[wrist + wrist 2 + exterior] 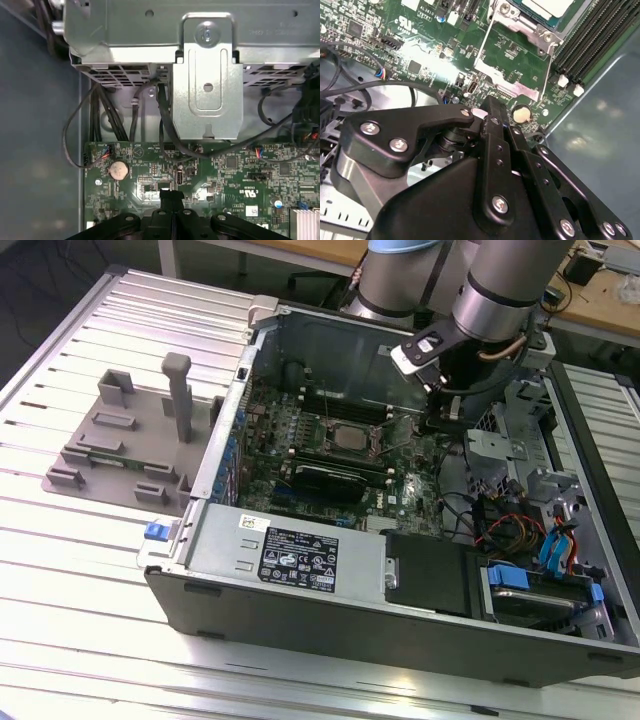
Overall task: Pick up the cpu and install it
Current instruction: 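Close the cpu cover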
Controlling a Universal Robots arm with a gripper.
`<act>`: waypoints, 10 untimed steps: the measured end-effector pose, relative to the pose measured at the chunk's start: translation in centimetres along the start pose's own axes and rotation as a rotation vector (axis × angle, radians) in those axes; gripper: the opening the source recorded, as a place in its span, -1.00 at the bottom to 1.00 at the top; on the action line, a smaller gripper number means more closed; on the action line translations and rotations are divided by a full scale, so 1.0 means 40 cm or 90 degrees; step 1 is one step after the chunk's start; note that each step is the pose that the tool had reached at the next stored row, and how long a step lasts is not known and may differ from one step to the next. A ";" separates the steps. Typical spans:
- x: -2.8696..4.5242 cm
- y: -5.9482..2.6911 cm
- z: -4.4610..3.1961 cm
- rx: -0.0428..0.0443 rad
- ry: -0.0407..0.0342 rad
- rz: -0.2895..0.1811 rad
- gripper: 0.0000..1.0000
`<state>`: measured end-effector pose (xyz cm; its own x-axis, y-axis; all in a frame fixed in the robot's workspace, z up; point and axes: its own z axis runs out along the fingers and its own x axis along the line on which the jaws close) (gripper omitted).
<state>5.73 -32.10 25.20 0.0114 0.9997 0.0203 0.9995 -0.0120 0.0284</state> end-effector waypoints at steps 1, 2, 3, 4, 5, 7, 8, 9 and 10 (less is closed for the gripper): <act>0.000 0.000 0.005 0.0008 0.0000 0.000 -0.79; 0.000 0.000 0.010 0.0018 0.0001 0.000 -0.79; 0.000 0.000 0.017 0.0029 0.0001 0.000 -0.79; 0.000 0.000 0.019 0.0032 0.0001 0.000 -0.79; 0.000 -0.001 0.020 0.0033 0.0000 0.000 -0.79; 0.000 0.000 0.020 0.0034 -0.0002 0.000 -0.79; 0.000 -0.001 0.021 0.0033 -0.0001 0.000 -0.79; 0.001 -0.002 0.021 0.0033 0.0000 0.000 -0.79; 0.002 -0.007 0.021 0.0033 -0.0001 0.000 -0.79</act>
<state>5.48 -32.00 24.36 0.0115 0.9997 0.0201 0.9997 -0.0119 0.0232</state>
